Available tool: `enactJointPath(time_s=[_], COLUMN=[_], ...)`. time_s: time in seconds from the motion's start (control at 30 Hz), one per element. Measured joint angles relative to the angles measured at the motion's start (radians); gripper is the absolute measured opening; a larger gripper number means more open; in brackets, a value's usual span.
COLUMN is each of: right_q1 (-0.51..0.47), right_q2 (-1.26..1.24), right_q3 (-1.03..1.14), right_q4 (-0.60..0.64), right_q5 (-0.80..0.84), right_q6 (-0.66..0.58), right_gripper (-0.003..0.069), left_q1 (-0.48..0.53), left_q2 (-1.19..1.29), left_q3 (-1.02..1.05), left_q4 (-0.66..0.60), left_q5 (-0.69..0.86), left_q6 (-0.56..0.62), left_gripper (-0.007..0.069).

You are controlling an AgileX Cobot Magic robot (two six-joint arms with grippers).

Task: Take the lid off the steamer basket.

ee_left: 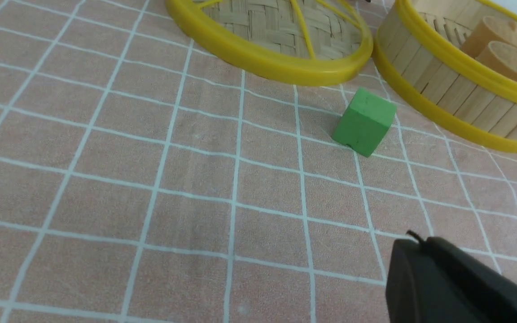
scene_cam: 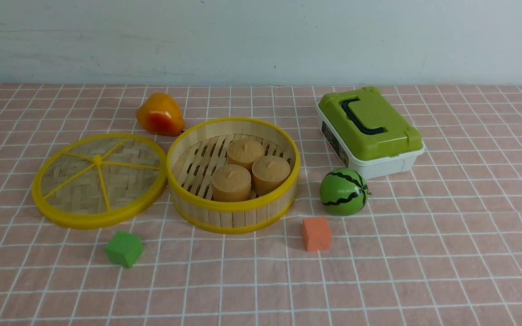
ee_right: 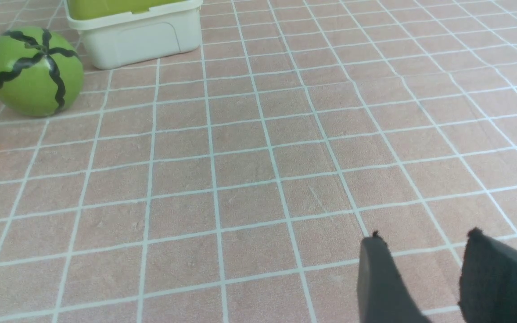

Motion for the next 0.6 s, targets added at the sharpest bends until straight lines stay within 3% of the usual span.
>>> enactJointPath(time_s=[0.2, 0.6], right_q1=[0.000, 0.000], right_q2=[0.000, 0.000], right_q3=[0.000, 0.000], right_q4=[0.000, 0.000], right_q5=[0.000, 0.000], right_q6=[0.000, 0.000], right_gripper=[0.0241, 0.0241], left_q1=[0.000, 0.000], left_q2=[0.000, 0.000], left_q3=[0.000, 0.000], left_q4=[0.000, -0.010], left_q5=[0.000, 0.008], left_q6=[0.074, 0.087], left_gripper=[-0.0003, -0.0001])
